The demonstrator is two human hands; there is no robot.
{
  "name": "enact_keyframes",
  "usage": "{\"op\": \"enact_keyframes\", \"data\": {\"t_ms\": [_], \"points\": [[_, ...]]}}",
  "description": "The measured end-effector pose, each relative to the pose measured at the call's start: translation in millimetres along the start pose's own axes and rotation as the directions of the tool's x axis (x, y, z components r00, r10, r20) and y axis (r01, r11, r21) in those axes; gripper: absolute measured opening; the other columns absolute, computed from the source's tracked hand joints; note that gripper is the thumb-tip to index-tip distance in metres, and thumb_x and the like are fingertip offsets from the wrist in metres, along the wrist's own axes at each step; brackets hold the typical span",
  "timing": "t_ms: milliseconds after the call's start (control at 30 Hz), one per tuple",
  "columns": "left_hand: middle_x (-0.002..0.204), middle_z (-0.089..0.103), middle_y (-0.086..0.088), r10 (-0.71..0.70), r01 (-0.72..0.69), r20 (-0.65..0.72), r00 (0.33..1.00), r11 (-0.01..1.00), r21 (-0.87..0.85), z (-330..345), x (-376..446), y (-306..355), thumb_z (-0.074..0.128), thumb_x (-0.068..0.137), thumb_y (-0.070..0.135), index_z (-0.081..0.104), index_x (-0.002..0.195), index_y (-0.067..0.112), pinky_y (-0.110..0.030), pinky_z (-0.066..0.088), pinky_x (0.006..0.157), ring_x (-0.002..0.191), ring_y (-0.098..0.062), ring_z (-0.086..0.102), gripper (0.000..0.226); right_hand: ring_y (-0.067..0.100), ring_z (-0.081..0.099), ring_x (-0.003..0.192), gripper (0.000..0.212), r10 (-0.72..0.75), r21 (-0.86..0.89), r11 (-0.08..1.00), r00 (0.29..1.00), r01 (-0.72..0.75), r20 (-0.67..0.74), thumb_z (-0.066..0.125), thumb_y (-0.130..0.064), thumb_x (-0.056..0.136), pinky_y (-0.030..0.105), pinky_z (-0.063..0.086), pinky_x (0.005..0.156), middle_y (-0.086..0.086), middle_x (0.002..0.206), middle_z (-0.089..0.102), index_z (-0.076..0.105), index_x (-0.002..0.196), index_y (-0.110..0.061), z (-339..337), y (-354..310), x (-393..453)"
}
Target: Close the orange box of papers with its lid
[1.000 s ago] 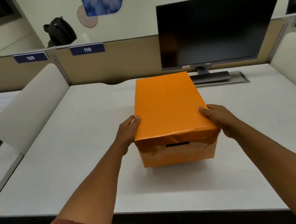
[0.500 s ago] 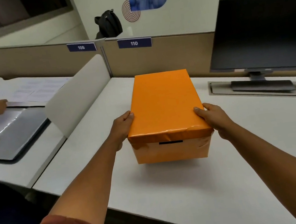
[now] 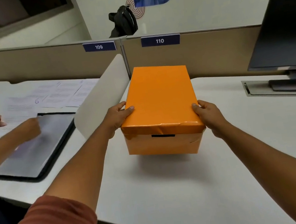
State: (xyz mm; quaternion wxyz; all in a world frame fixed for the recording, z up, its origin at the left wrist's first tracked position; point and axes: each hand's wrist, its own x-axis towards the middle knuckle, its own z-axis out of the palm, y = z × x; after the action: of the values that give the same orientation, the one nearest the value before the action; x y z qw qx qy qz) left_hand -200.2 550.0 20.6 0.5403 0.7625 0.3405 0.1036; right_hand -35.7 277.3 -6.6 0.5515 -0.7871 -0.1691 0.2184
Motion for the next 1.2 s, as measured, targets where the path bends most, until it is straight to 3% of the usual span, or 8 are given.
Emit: {"op": "enact_keyframes", "data": {"t_ms": [267,467,567,633,700,867,1033,1200], "points": [[0.147,0.048,-0.011,0.076,-0.075,0.004,0.997,0.973,0.217,-35,40,-13,0.051,0.099,0.040,0.033,0.151,0.019,-0.048,0.043,0.100,0.127,-0.037,0.051,0.059,0.030,0.059,0.116,0.052,-0.028,-0.020,0.999,1.000,0.028,-0.015,0.044,-0.046,0.098,0.049,0.051,0.096,0.009,0.137,0.057,0.045,0.142,-0.018,55,-11,25],[0.147,0.048,-0.015,0.106,-0.031,-0.135,0.985,0.883,0.469,-41,67,-25,0.044,0.101,0.032,0.039,0.148,0.012,-0.045,0.041,0.101,0.129,-0.038,0.049,0.052,0.030,0.058,0.119,0.056,-0.031,-0.017,0.999,1.000,0.031,-0.003,0.046,-0.048,0.097,0.050,0.049,0.098,0.007,0.139,0.056,0.041,0.145,-0.020,86,-17,47],[0.129,0.060,-0.016,0.241,-0.057,-0.208,0.948,0.772,0.633,-40,77,-23,0.042,0.099,0.024,0.060,0.122,0.008,-0.042,0.045,0.086,0.114,-0.038,0.057,0.033,0.031,0.058,0.120,0.057,-0.026,-0.001,1.000,1.000,0.026,0.002,0.047,-0.049,0.096,0.052,0.049,0.099,0.007,0.140,0.055,0.041,0.146,-0.021,98,-19,59],[0.125,0.062,-0.016,0.356,-0.086,-0.219,0.908,0.672,0.735,-38,81,-20,0.043,0.096,0.018,0.065,0.106,0.006,-0.045,0.047,0.087,0.107,-0.036,0.058,0.027,0.031,0.057,0.121,0.059,-0.016,0.017,1.000,1.000,0.015,0.027,0.048,-0.049,0.096,0.054,0.048,0.100,0.007,0.141,0.054,0.039,0.147,-0.021,104,-22,66],[0.111,0.065,-0.015,0.398,-0.089,-0.231,0.888,0.642,0.762,-35,84,-17,0.045,0.092,0.015,0.066,0.093,0.007,-0.046,0.044,0.085,0.100,-0.037,0.056,0.022,0.030,0.056,0.122,0.060,-0.009,0.029,1.000,0.998,0.007,0.063,0.049,-0.049,0.095,0.055,0.047,0.100,0.006,0.142,0.053,0.037,0.148,-0.022,110,-24,70],[0.119,0.062,-0.012,0.409,-0.053,-0.250,0.878,0.601,0.798,-30,89,-13,0.049,0.093,0.023,0.069,0.114,0.011,-0.045,0.041,0.090,0.108,-0.033,0.051,0.031,0.032,0.052,0.128,0.065,-0.002,0.023,1.000,0.993,-0.001,0.114,0.049,-0.050,0.095,0.057,0.045,0.103,0.007,0.148,0.048,0.032,0.151,-0.022,123,-29,76],[0.128,0.060,-0.010,0.375,-0.036,-0.230,0.898,0.585,0.811,-39,94,-16,0.044,0.095,0.025,0.065,0.120,0.009,-0.046,0.040,0.094,0.114,-0.032,0.048,0.036,0.033,0.050,0.130,0.068,-0.005,0.005,1.000,0.988,0.004,0.153,0.051,-0.048,0.094,0.056,0.047,0.101,0.006,0.149,0.046,0.031,0.152,-0.019,133,-30,80],[0.134,0.052,-0.012,0.312,-0.004,-0.169,0.935,0.487,0.874,-36,91,-16,0.038,0.098,0.023,0.055,0.127,0.008,-0.046,0.039,0.095,0.120,-0.033,0.044,0.037,0.033,0.049,0.130,0.071,-0.026,-0.139,0.989,0.990,0.045,0.136,0.050,-0.054,0.093,0.057,0.044,0.103,0.007,0.150,0.046,0.031,0.151,-0.019,135,-35,79]]}}
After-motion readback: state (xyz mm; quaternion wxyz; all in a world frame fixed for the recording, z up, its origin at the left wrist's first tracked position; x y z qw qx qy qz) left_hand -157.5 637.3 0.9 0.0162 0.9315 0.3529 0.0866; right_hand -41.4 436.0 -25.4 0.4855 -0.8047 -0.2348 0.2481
